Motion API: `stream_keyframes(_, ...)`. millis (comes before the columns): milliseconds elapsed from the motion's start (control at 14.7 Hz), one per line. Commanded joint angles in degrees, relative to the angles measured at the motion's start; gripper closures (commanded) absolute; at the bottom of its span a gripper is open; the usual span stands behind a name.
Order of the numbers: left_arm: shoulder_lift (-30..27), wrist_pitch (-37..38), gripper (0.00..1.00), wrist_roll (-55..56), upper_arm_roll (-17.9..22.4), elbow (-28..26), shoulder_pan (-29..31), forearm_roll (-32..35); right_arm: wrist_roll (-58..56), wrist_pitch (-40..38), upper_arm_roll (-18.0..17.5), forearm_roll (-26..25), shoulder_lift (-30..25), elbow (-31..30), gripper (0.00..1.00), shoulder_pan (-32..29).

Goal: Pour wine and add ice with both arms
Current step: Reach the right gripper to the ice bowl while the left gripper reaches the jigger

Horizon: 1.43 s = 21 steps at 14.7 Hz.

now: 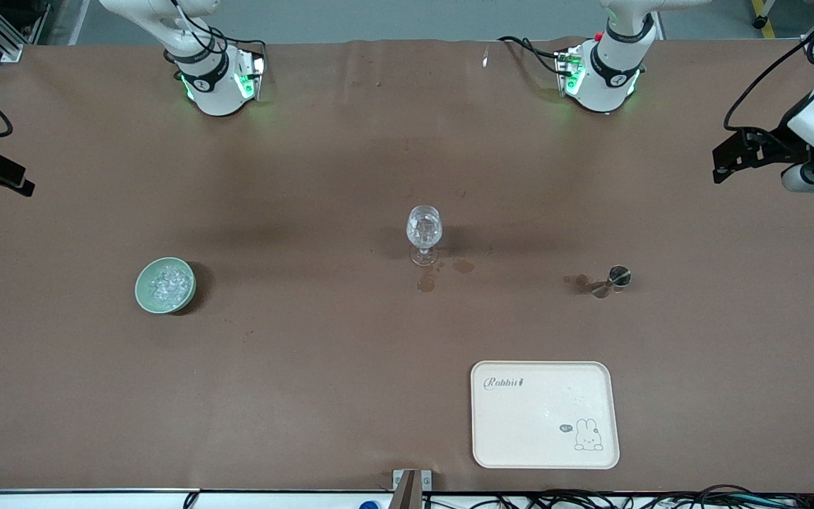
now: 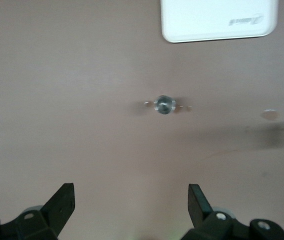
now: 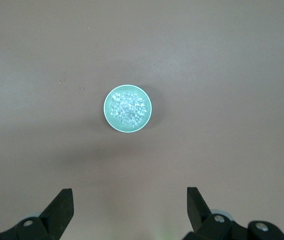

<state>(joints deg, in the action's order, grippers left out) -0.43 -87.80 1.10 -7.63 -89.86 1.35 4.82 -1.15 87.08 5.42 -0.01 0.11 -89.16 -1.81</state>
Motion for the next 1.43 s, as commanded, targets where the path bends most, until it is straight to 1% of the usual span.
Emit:
stream_keyframes(0, 6.3, -0.1, 0.00, -2.9, -0.1, 3.5, 0.1, 4.8, 1.2, 0.4, -0.6, 0.2, -1.1, -0.8, 0.00, -0.1)
stream_keyframes(68, 7.4, -0.1, 0.00, -3.7, 0.0, 4.3, 0.0, 4.9, 1.2, 0.5, -0.7, 0.2, -0.9, -0.8, 0.00, 0.0)
stream_keyframes(204, 9.9, -0.1, 0.00, -1.0, 0.1, 4.2, 0.8, 4.6, 1.2, 1.8, -0.7, 0.2, -0.5, -1.5, 0.00, 0.2)
stream_keyframes(272, 11.3, -0.5, 0.00, 1.6, 0.0, 4.1, 2.5, 3.3, 1.2, 2.6, -0.7, 0.3, 0.5, -2.0, 0.00, 0.1)
stream_keyframes(340, 12.6, -1.1, 0.00, 4.5, 0.0, 3.9, 4.2, 0.1, 1.2, 4.8, -0.7, 0.3, 1.0, -3.7, 0.00, 0.2)
stream_keyframes(408, 14.5, -1.7, 0.00, 7.8, 0.1, 3.8, 5.3, -2.9, 1.2, 8.9, -0.7, 0.3, 1.0, -7.0, 0.00, 0.1)
stream_keyframes(543, 16.9, -3.7, 0.00, 14.9, 0.1, 2.6, 6.6, -3.8, 0.6, 16.9, -0.7, 0.3, 1.1, -13.8, 0.00, 0.0)
stream_keyframes(679, 18.4, -8.2, 0.00, 22.9, 0.1, -0.6, 7.1, -4.9, 0.6, 24.7, -0.7, 0.3, 1.3, -19.9, 0.00, 0.6)
stream_keyframes(815, 22.5, -10.2, 0.00, 27.4, 0.1, -0.8, 9.7, -10.8, 0.6, 30.2, -0.6, 0.3, 3.0, -23.7, 0.00, 1.0)
stream_keyframes(1019, 28.4, -11.8, 0.00, 29.0, 0.1, -0.6, 13.7, -20.6, 0.6, 37.4, -0.6, 0.3, 7.4, -26.8, 0.01, 1.8)
stream_keyframes(1155, 32.4, -12.3, 0.00, 29.0, 0.1, -0.7, 16.7, -28.5, 0.6, 39.7, -0.6, 0.3, 10.3, -27.4, 0.04, 2.2)
stream_keyframes(1223, 34.3, -12.3, 0.00, 29.0, 0.1, -0.7, 17.7, -31.5, 0.6, 40.3, -0.6, 0.3, 11.1, -27.6, 0.08, 2.2)
stream_keyframes(1291, 36.0, -12.3, 0.00, 29.0, 0.1, -0.7, 18.0, -33.9, 0.6, 40.9, -0.6, 0.3, 11.9, -28.2, 0.14, 2.8)
stream_keyframes(1358, 37.7, -12.4, 0.00, 29.9, 0.1, -0.7, 18.2, -35.7, 0.6, 42.0, -0.6, 0.3, 12.5, -28.6, 0.16, 2.9)
